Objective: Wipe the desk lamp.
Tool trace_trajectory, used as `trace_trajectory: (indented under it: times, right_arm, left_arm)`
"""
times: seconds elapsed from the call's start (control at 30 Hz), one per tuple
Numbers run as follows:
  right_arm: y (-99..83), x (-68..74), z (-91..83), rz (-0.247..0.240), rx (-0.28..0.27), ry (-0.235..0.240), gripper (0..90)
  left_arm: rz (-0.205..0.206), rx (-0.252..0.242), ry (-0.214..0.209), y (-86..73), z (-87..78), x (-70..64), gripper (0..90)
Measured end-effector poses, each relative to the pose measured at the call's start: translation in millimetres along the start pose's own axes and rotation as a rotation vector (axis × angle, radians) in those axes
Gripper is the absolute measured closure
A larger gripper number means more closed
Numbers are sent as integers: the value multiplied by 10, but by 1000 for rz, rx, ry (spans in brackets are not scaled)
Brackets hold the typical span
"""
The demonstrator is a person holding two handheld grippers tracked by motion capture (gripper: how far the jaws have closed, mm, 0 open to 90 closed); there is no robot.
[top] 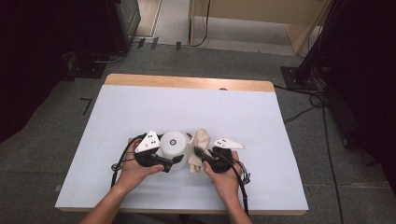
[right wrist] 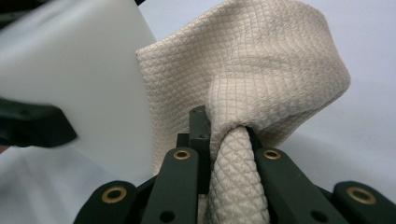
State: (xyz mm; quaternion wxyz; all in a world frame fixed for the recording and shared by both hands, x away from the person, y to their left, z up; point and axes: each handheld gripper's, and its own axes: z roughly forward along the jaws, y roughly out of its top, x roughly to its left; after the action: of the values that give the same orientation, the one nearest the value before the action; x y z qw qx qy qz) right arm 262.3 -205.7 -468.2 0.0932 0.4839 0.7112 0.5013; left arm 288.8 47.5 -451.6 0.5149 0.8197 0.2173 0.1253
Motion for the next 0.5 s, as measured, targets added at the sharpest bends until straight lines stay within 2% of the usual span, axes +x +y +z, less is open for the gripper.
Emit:
trace_trajectory:
  times: [0.07, 0.27, 0.4, 0.5]
  right_arm:
    - [14, 5, -24, 1, -7, 0, 839]
    - [69, 105, -78, -28, -42, 22, 839]
    - [117, 201, -135, -55, -88, 39, 840]
    - [141, 274, -153, -89, -99, 40, 841]
  left_arm:
    - [18, 27, 10, -21, 38, -11, 85]
    - [13, 17, -2, -40, 53, 2, 86]
    - [6, 17, -4, -48, 53, 6, 85]
    - [1, 18, -11, -51, 56, 13, 84]
